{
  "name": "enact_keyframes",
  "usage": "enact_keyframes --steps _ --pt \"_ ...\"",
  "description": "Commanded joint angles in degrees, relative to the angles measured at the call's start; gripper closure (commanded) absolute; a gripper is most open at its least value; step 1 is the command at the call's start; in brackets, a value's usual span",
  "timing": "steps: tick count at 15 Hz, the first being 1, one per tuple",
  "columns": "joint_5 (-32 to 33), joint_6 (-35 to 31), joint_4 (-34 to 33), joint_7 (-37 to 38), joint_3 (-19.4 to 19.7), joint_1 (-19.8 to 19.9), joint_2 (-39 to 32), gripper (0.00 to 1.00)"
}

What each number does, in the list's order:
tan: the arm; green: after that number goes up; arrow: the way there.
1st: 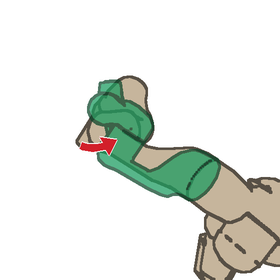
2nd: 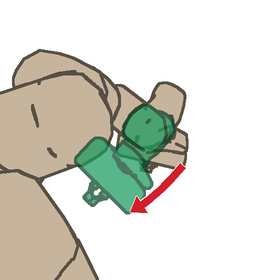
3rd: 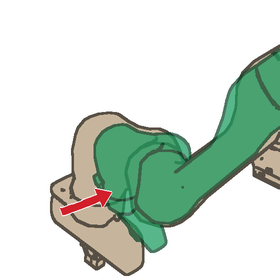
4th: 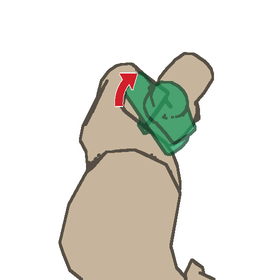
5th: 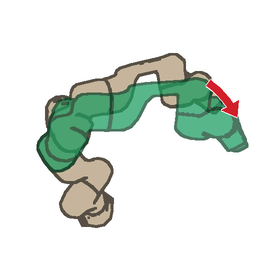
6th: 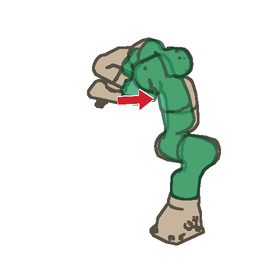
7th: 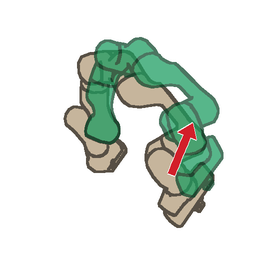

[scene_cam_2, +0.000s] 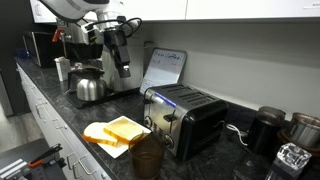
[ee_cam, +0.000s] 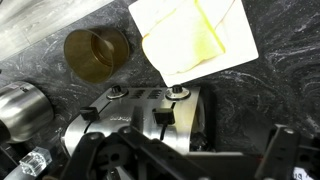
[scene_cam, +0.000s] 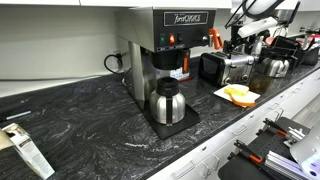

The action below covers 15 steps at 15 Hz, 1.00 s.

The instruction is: Push the left lever on the toaster downwards

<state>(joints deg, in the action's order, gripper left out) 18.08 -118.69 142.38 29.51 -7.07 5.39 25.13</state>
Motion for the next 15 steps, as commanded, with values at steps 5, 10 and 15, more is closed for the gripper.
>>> enact_keyframes --steps 5,10,15 --pt "-1.6 -4.2 -0.9 0.0 4.2 2.5 -3.6 0.00" --pt "-3.3 -6.7 -0.1 -1.9 6.0 2.9 -4.4 0.00" --pt "-3.3 -6.6 -0.1 -1.7 5.5 2.8 -4.2 0.00"
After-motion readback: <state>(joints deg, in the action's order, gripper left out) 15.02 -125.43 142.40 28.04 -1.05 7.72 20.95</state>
